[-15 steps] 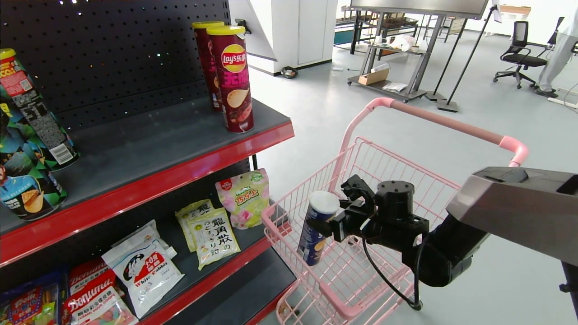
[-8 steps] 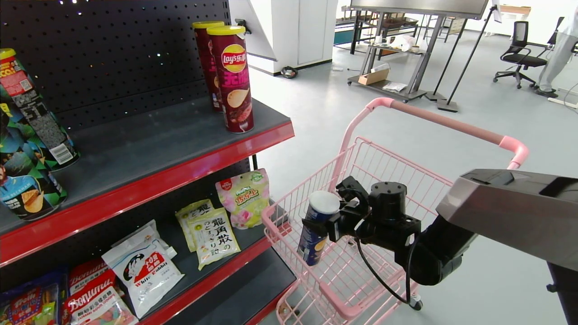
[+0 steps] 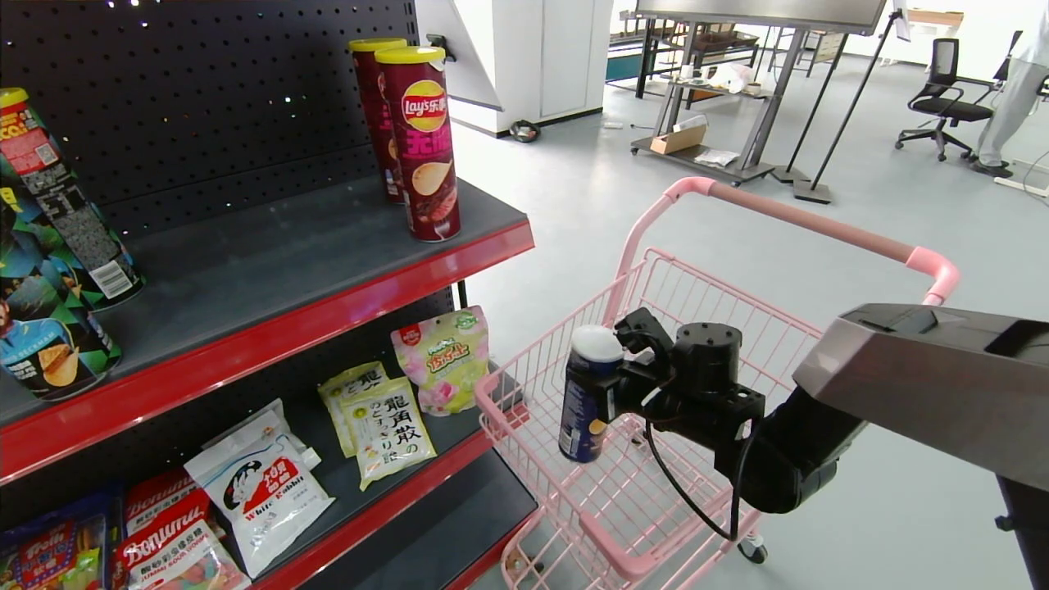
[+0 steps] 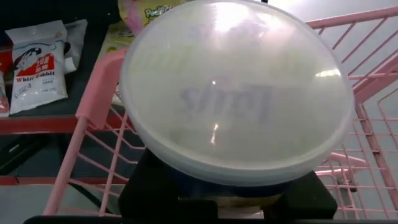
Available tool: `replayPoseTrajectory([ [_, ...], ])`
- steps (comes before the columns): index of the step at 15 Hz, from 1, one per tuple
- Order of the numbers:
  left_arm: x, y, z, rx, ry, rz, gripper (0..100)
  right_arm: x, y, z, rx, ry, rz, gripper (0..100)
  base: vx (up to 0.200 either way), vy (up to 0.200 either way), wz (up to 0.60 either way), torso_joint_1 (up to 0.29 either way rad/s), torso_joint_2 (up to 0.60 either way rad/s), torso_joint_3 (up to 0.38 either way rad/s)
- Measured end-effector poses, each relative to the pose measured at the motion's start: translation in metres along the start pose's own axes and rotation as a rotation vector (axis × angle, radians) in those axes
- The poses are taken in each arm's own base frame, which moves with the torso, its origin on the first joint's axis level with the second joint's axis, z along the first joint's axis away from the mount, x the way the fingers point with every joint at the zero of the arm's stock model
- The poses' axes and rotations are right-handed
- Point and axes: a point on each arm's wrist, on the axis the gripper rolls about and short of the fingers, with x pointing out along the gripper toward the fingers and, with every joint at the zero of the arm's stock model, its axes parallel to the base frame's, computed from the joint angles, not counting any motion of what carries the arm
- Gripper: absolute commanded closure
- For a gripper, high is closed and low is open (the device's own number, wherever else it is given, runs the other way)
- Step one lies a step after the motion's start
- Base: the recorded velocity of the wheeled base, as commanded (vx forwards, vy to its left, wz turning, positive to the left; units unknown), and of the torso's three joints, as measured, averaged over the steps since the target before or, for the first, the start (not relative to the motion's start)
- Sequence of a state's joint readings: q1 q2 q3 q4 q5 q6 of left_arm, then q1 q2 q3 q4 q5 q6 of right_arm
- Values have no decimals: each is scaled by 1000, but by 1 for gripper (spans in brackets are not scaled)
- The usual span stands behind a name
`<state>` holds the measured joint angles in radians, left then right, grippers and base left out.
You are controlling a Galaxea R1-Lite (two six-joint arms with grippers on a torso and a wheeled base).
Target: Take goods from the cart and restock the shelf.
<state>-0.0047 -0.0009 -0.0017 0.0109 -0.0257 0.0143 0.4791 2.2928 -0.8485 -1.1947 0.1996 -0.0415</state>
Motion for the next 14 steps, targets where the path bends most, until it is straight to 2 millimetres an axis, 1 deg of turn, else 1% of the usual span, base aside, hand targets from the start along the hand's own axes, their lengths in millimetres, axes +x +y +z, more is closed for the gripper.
replayPoseTrajectory([
  [1,0,0,0,0,0,-1,0,-6,3,8,-4,-8,-6,100,0,0,0,0,0,0],
  [3,0,0,0,1,0,-1,0,-28,8,31,-9,-7,-19,100,0,0,0,0,0,0],
  [4,0,0,0,2,0,-3,0,-41,10,45,-9,1,-31,100,0,0,0,0,0,0],
  [6,0,0,0,3,0,-5,0,-76,11,77,-3,28,-60,100,0,0,0,0,0,0],
  [7,0,0,0,4,0,-4,0,-96,10,93,2,42,-79,100,0,0,0,0,0,0],
  [9,0,0,0,2,0,-4,0,-141,6,124,11,53,-150,100,0,0,0,0,0,0],
  [11,0,0,0,1,0,-5,0,-189,4,145,14,47,-219,100,0,0,0,0,0,0],
  [12,0,0,0,1,0,-5,0,-214,6,150,20,60,-245,100,0,0,0,0,0,0],
  [14,0,0,0,1,0,-6,0,-266,13,149,43,104,-299,100,0,0,0,0,0,0],
])
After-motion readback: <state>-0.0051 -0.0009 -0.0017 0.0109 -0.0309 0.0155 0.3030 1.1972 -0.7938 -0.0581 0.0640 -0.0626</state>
